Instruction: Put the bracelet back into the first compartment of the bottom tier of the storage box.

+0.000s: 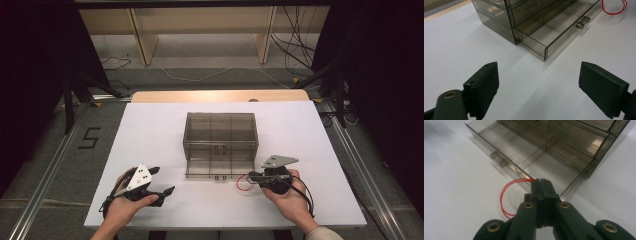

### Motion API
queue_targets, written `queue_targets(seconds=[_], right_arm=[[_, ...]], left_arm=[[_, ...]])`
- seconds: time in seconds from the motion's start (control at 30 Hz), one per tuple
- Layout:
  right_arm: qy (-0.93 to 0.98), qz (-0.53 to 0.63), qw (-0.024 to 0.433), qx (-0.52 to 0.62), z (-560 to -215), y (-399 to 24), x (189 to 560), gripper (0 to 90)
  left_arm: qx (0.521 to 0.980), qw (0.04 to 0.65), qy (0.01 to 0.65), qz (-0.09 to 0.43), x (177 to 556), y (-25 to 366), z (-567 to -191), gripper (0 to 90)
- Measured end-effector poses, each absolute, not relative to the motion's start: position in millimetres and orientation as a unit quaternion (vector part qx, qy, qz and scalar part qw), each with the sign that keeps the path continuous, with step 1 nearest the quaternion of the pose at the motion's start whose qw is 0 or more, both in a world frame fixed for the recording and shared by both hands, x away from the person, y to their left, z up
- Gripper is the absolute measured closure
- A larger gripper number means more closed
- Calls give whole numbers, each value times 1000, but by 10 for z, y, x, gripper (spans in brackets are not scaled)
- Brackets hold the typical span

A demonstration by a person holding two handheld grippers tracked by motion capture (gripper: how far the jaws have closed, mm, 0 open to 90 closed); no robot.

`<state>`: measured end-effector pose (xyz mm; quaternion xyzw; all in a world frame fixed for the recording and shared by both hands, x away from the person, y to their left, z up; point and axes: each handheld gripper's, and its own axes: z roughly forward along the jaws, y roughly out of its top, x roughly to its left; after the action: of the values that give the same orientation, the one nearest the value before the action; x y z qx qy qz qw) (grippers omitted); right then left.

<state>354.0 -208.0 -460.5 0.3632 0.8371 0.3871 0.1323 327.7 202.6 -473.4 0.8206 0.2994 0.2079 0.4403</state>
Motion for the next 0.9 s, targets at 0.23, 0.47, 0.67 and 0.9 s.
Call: queue_targets(seconds=[0.23,0.47,0.67,0.9], right_arm=[[836,392,134,361,-4566,-2062,3549,900],[834,397,137,357,-4535,-2028,3562,900],[834,400,137,354,-4513,-1996,3579,900],[832,404,138,353,-4486,-1979,3593,900]], left_arm=[[821,440,299,207,3274,2023,-4736,162],[821,440,300,206,3276,2022,-4739,161],[821,440,299,206,3275,2021,-4739,161],[822,440,299,205,3275,2020,-4739,161]])
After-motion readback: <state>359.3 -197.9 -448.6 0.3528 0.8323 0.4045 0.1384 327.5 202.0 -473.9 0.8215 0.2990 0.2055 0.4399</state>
